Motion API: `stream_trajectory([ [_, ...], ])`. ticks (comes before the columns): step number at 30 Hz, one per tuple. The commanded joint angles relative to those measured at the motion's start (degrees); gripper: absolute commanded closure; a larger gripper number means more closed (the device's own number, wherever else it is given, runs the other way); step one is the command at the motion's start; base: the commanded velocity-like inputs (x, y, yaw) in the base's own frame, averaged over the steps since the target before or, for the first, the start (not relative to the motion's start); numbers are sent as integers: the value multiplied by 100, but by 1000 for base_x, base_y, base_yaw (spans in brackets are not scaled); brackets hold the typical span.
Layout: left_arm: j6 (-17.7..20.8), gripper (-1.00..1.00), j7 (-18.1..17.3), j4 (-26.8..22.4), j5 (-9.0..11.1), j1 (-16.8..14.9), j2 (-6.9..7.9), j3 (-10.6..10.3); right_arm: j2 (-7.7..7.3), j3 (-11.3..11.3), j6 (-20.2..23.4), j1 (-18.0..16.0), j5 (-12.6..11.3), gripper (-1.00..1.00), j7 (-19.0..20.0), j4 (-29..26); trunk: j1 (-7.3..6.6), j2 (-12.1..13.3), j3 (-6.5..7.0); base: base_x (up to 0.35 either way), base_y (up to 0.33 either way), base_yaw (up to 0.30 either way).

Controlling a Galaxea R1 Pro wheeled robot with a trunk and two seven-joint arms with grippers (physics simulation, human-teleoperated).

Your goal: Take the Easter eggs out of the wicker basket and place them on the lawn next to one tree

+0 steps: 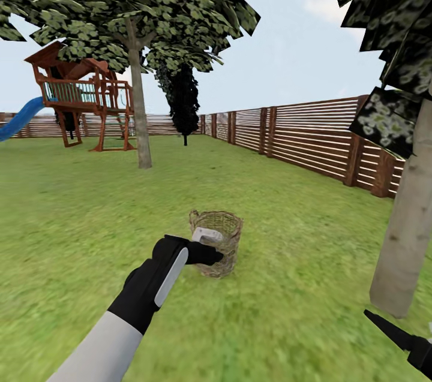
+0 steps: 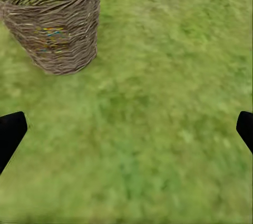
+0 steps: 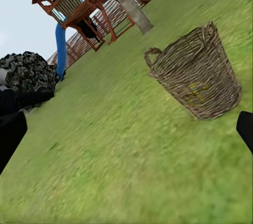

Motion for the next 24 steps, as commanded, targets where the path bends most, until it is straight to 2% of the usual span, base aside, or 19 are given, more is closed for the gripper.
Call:
stream_trajectory([
  [1,20,-100,15,-2,24,-4,-1,-4,-2,-1,40,2,-29,-100,-3,-1,-3,0,17,0,0,256],
  [7,20,-100,16,-2,26,-4,-1,-7,-2,-1,40,2,-29,-100,-3,-2,-132,235,126,0,0,129],
  [24,19,-100,15,1,20,-4,0,-9,-2,-9,40,2,-29,-100,-1,-2,-506,917,431,0,0,8],
])
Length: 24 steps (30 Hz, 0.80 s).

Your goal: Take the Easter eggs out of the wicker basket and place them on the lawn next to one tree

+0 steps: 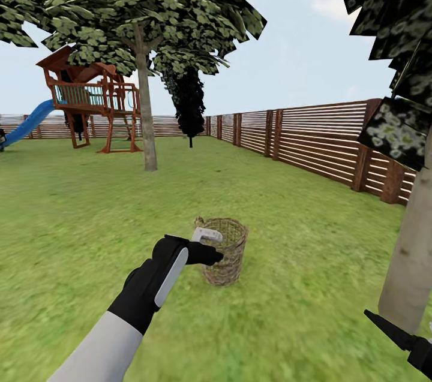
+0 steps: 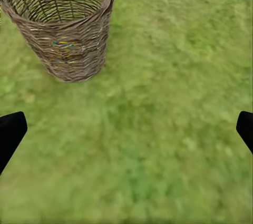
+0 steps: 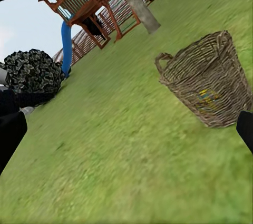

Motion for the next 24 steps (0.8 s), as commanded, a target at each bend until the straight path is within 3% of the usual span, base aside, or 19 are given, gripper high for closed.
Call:
stream_trajectory([
  [1,23,-100,15,-3,25,-4,-1,-3,-2,0,40,2,-30,-100,-3,0,-23,39,13,0,0,0],
  [24,19,-100,23,3,24,-4,-4,-3,-3,-1,40,2,-32,-100,-3,2,-528,961,426,0,0,0],
])
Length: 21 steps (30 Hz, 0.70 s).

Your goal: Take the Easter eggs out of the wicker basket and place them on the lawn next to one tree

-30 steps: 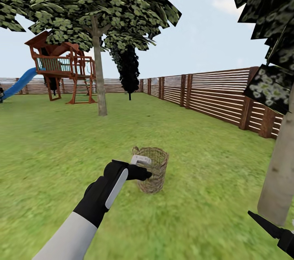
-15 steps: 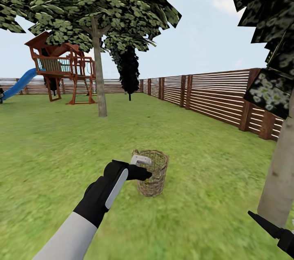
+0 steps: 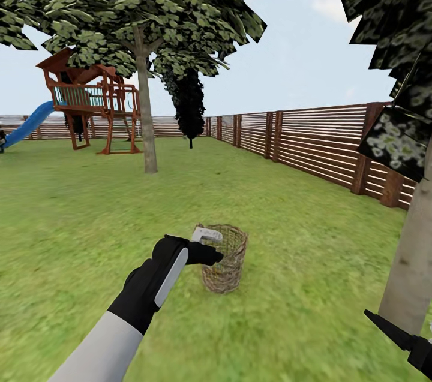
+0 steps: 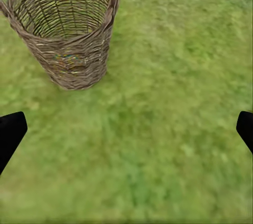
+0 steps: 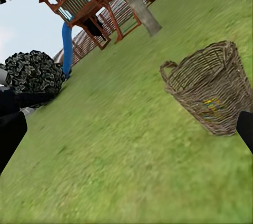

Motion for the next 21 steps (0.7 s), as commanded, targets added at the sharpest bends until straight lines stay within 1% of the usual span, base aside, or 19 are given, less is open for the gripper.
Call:
stream_trajectory([
  [1,21,-100,18,-2,26,-4,0,-3,-2,0,40,2,-31,-100,-3,-1,-23,39,13,0,0,0],
  [21,21,-100,15,-11,34,-3,3,-3,-1,4,39,2,-36,-100,-3,-6,-462,841,372,0,0,0],
])
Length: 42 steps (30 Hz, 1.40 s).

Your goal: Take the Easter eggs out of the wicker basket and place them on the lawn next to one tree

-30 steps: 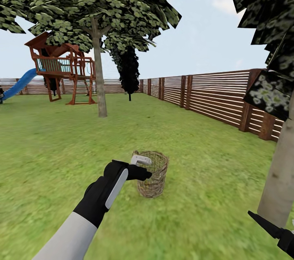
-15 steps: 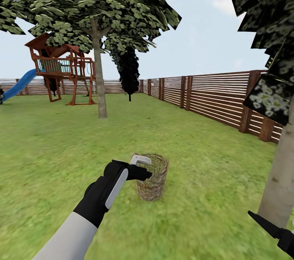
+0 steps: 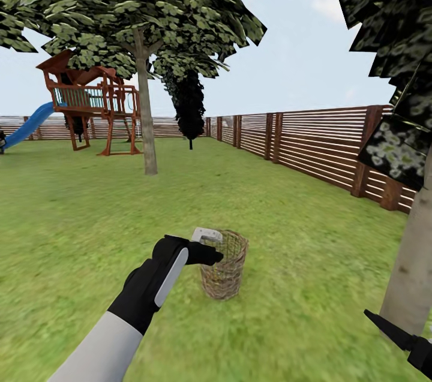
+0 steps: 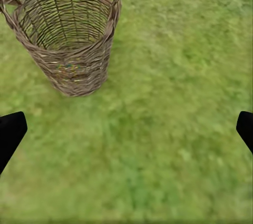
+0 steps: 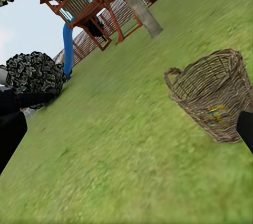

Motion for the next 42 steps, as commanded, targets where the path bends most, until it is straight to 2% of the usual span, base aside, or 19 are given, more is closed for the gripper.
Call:
stream_trajectory([
  [1,21,-100,19,-2,25,-5,-1,-3,-2,1,41,2,-30,-100,-3,-2,-23,39,13,0,0,0],
  [8,21,-100,21,-3,26,-5,-1,-3,-1,4,42,2,-30,-100,-3,2,-177,319,145,0,0,68],
  [20,21,-100,22,-3,26,-3,-2,-3,0,4,41,2,-30,-100,-3,2,-440,801,409,0,0,203],
  [33,14,-100,-1,-6,32,-6,-1,-5,-1,4,42,2,-30,-100,-3,1,-440,801,469,16,2,220],
  [42,13,-100,-2,4,26,-6,-1,-3,-2,2,42,2,-30,-100,-3,0,-440,801,495,253,83,140],
])
